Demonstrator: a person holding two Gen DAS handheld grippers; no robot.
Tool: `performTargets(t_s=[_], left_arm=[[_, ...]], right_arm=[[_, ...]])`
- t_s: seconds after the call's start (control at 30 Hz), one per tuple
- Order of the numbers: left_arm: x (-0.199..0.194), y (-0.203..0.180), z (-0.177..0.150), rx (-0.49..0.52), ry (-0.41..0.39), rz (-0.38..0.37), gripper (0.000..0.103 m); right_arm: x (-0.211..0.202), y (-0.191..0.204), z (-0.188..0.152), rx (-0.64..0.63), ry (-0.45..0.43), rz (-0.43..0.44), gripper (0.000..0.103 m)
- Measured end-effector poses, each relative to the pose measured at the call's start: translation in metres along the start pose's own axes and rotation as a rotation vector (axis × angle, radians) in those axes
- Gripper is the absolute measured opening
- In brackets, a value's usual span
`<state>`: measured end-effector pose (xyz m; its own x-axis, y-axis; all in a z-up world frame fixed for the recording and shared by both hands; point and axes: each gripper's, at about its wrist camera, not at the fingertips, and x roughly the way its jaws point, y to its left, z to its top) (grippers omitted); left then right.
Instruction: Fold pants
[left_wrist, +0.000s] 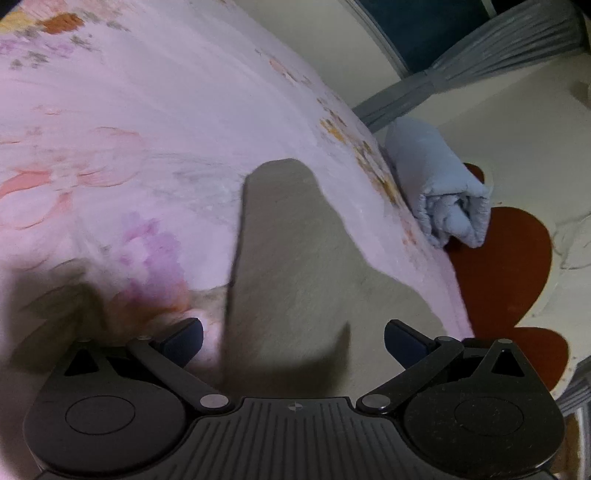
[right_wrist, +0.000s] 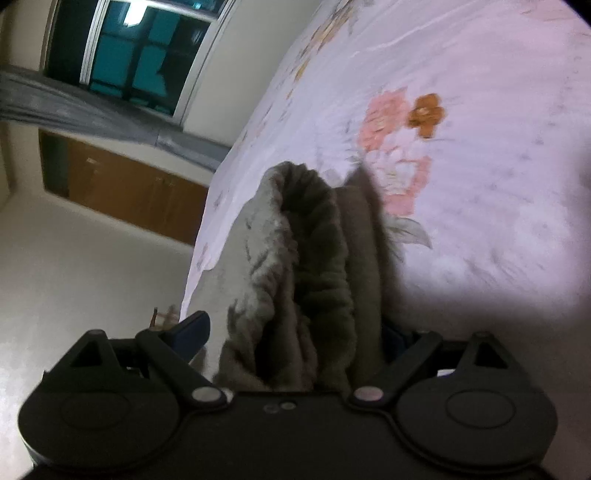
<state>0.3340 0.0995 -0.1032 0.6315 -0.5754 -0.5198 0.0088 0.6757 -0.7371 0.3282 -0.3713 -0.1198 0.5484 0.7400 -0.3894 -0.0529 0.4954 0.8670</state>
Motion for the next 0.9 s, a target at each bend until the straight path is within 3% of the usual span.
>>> performTargets(t_s=[0.03,0.07,0.1,0.17,0.27,0.4,0.57,0.67,0.8,0.83,0.9], left_arm=[[0.006,-0.003,0.001,0.001,0.011,-0.024,0.101],[0.014,-0.007,0.000,0.014,0.029,-0.024,0.085],[0.022,-0.011,-0.002,0.037,0.049,0.002,0.079],[0.030,-0.018,-0.007,0.091,0.054,0.049,0.051],[0.024,-0.016,-0.006,0.074,0.027,0.008,0.025],[0.010,-0.034,0.005,0.115,-0.027,-0.040,0.024],[0.000,-0.042,0.061,0.133,-0.132,-0.078,0.024],[0.008,-0.030,0.104,0.134,-0.159,-0.057,0.024],[0.039,-0.002,0.150,0.125,-0.158,0.035,0.025],[0.050,0.009,0.156,0.114,-0.147,0.057,0.027],[0.075,0.035,0.161,0.091,-0.102,0.132,0.055]], right_arm=[[0.003,0.000,0.002,-0.003,0.012,0.008,0.085],[0.006,0.001,0.004,-0.008,0.026,0.004,0.077],[0.009,0.001,0.005,-0.011,0.044,-0.024,0.070],[0.008,0.002,0.006,-0.014,0.057,-0.026,0.049],[0.000,0.016,0.005,-0.079,0.057,-0.015,0.039],[-0.004,0.051,0.015,-0.174,0.048,0.030,0.038],[0.018,0.092,0.050,-0.247,0.041,0.090,0.037],[0.055,0.105,0.084,-0.246,0.042,0.140,0.037],[0.131,0.096,0.118,-0.216,0.070,0.129,0.037],[0.143,0.086,0.122,-0.198,0.072,0.105,0.037],[0.172,0.064,0.124,-0.170,0.068,-0.016,0.046]])
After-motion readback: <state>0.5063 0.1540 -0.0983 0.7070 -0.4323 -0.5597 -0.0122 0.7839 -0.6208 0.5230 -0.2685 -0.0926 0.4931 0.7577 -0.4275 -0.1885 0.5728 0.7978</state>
